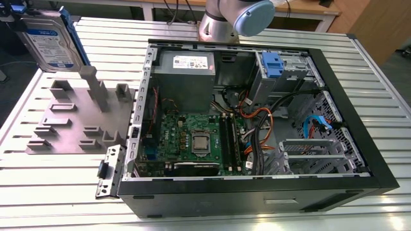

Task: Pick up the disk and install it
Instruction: 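Pick up the disk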

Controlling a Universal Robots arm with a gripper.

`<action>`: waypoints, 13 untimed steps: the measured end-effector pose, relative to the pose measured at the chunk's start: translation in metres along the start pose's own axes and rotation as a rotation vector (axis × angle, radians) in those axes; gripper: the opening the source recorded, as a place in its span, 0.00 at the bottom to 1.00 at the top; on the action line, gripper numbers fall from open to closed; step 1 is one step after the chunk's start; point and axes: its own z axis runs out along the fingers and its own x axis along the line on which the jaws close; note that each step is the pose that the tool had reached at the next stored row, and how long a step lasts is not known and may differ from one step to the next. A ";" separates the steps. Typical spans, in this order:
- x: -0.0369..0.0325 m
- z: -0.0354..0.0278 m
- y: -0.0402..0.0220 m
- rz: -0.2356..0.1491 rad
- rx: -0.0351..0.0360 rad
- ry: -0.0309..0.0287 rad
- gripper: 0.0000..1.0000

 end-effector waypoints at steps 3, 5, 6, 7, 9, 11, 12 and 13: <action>0.0000 -0.0011 0.0000 0.000 -0.0001 0.0000 0.37; 0.0000 -0.0018 0.0000 0.000 0.0000 -0.0001 0.37; 0.0000 -0.0022 0.0000 0.000 -0.0001 0.0000 0.37; 0.0000 -0.0026 0.0000 0.000 -0.0001 0.0000 0.37; -0.0001 -0.0031 0.0000 0.000 0.0000 -0.0001 0.37; -0.0001 -0.0035 0.0000 0.000 0.0000 -0.0001 0.37; -0.0001 -0.0040 0.0000 0.000 -0.0002 0.0000 0.37; -0.0001 -0.0043 0.0000 0.000 -0.0001 0.0000 0.37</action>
